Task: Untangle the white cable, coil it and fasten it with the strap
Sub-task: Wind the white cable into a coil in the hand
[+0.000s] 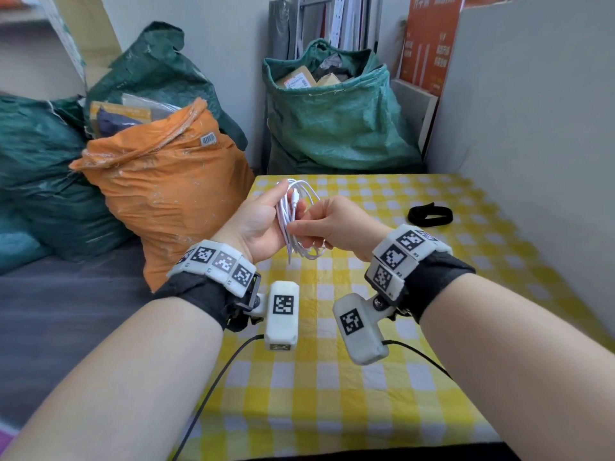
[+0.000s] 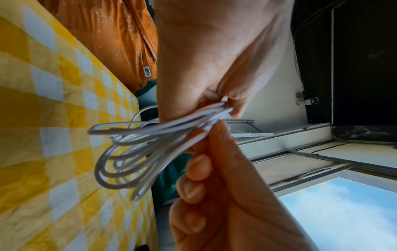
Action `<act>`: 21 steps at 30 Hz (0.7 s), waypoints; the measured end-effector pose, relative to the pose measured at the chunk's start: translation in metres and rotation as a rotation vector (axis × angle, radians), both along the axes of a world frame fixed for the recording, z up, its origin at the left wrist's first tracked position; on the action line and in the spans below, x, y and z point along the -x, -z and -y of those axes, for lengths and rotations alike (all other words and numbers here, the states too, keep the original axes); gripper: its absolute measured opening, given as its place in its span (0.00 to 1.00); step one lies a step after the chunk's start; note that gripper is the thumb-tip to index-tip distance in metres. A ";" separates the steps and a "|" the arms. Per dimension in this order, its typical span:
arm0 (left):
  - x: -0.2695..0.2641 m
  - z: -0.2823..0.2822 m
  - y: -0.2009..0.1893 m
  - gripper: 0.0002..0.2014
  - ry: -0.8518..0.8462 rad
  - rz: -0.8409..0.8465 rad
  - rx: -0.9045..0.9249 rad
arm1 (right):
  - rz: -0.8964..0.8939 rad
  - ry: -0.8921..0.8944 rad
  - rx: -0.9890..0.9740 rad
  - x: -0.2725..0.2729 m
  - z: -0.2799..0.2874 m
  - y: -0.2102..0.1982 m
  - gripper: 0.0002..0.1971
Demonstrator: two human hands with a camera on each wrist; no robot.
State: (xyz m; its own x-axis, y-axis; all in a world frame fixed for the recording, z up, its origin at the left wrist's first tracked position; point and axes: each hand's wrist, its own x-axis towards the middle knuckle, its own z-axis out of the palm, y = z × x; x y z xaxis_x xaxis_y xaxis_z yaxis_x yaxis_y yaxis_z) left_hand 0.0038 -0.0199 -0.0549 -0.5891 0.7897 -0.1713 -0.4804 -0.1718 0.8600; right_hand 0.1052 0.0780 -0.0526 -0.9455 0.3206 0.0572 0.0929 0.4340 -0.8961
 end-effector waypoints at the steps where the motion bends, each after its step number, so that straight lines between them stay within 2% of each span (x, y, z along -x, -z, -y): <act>1: -0.002 -0.002 0.000 0.17 0.014 0.001 -0.003 | -0.002 0.050 -0.015 -0.001 -0.001 0.000 0.18; 4: -0.008 -0.009 -0.002 0.17 0.022 -0.025 0.008 | -0.042 0.233 -0.155 -0.004 -0.010 0.000 0.22; 7: -0.015 -0.013 -0.007 0.18 0.115 -0.062 0.077 | -0.217 0.340 -0.299 -0.012 -0.022 -0.004 0.19; 9: -0.020 -0.014 -0.011 0.25 0.281 -0.056 0.159 | -0.236 0.287 -0.332 -0.017 -0.030 -0.006 0.25; 11: -0.026 -0.018 -0.016 0.30 0.439 -0.042 0.228 | -0.165 0.171 -0.270 -0.021 -0.036 -0.006 0.28; 13: -0.031 -0.024 -0.018 0.31 0.554 -0.025 0.269 | -0.078 0.064 -0.162 -0.025 -0.040 -0.005 0.23; 15: -0.035 -0.032 -0.017 0.33 0.622 -0.018 0.304 | -0.040 0.029 -0.106 -0.031 -0.045 -0.002 0.20; 17: -0.039 -0.040 -0.015 0.33 0.608 -0.012 0.339 | -0.005 0.065 -0.108 -0.037 -0.049 0.002 0.21; 21: -0.044 -0.055 -0.009 0.24 0.498 -0.027 0.315 | -0.039 0.205 -0.132 -0.043 -0.064 0.011 0.21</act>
